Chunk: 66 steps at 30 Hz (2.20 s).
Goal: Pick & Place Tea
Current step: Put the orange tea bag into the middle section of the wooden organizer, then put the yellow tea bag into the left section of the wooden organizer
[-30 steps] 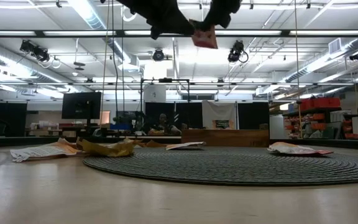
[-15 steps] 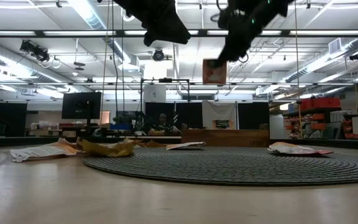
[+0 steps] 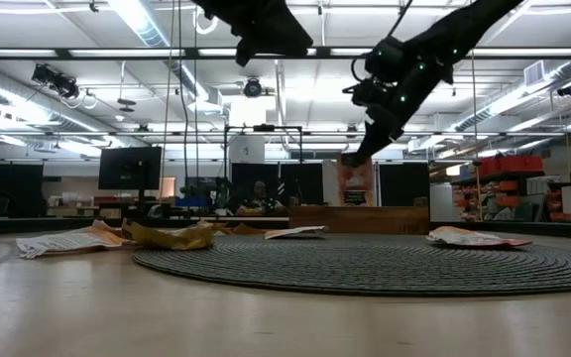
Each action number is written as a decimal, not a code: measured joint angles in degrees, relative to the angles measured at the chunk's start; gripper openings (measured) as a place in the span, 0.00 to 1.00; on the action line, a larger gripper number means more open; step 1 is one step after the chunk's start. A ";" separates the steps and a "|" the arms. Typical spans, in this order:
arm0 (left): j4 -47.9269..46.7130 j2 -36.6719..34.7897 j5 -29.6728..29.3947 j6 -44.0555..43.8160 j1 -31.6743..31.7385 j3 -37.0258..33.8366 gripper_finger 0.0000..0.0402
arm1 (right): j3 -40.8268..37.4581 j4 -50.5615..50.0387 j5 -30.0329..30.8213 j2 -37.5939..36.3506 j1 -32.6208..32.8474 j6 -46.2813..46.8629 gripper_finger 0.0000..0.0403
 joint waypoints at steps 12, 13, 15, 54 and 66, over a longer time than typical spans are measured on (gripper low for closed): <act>0.43 0.00 0.00 -2.16 -0.79 0.00 0.26 | -0.04 1.43 -0.94 7.90 -0.47 -1.15 0.00; 0.44 0.00 -0.01 -2.34 -0.79 0.00 0.26 | -0.04 1.35 -0.87 8.15 -0.47 -1.12 0.00; 0.43 0.01 -0.01 -2.35 -0.79 0.00 0.26 | -0.04 1.35 -0.87 8.51 -0.47 -0.94 0.00; -20.41 0.28 10.40 -26.50 17.17 -22.25 0.59 | 0.04 -2.62 -1.20 -14.31 11.66 18.52 0.41; -11.66 2.18 4.30 -26.57 14.02 -27.32 0.59 | 0.04 0.99 0.27 -13.41 15.18 21.43 0.41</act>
